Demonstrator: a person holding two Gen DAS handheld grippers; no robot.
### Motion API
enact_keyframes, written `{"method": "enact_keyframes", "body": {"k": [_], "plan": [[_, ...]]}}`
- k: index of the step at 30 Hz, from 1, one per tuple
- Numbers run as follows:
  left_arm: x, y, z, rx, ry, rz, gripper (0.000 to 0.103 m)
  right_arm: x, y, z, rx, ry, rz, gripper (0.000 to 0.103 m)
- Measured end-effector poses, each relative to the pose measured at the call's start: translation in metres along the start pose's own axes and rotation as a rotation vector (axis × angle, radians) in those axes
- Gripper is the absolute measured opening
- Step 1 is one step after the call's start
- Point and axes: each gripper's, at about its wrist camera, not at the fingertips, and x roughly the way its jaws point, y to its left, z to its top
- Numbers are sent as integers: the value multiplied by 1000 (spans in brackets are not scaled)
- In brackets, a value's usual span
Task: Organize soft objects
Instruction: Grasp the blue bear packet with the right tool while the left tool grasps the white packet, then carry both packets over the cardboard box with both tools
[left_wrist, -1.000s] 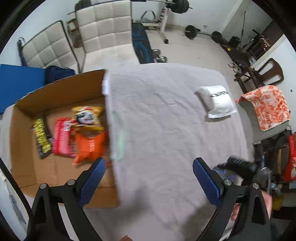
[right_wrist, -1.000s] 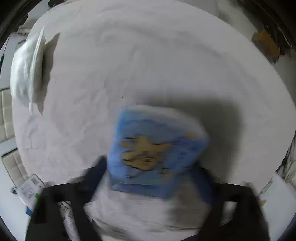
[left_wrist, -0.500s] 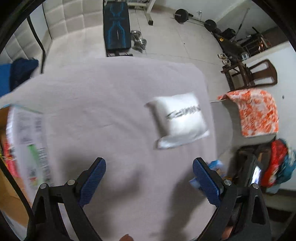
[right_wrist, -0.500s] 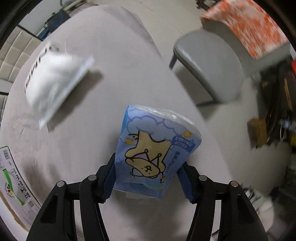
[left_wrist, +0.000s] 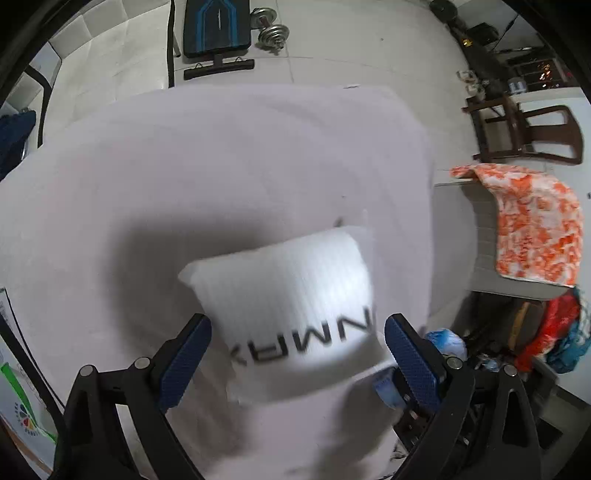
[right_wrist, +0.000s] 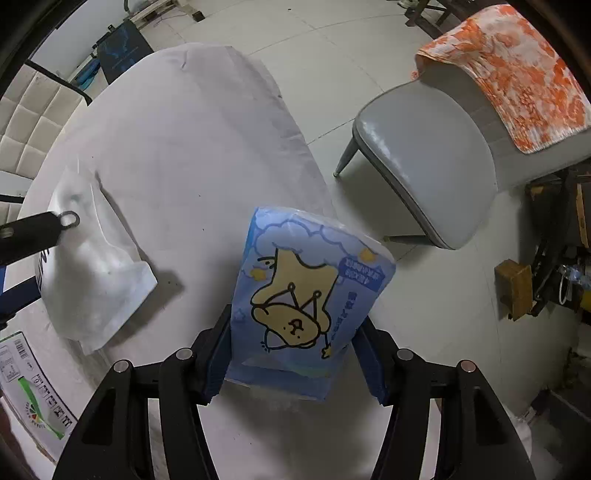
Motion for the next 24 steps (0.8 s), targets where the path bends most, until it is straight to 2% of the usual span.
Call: {"method": "enact_keyframes", "body": {"k": [5, 9, 14, 19, 24], "plan": [[18, -2, 5, 9, 17, 55, 96, 4, 3, 4, -10, 2, 8, 63], [27, 2, 6, -2, 25, 41, 96, 8, 4, 8, -18, 3, 8, 63], [18, -2, -5, 40, -43, 51, 82, 7, 5, 6, -36, -3, 11, 62], [6, -1, -23, 93, -99, 77, 79, 1, 7, 1, -47, 5, 37, 60], [-3, 4, -65, 141, -182, 126, 78, -8, 15, -15, -88, -11, 44, 59]]}}
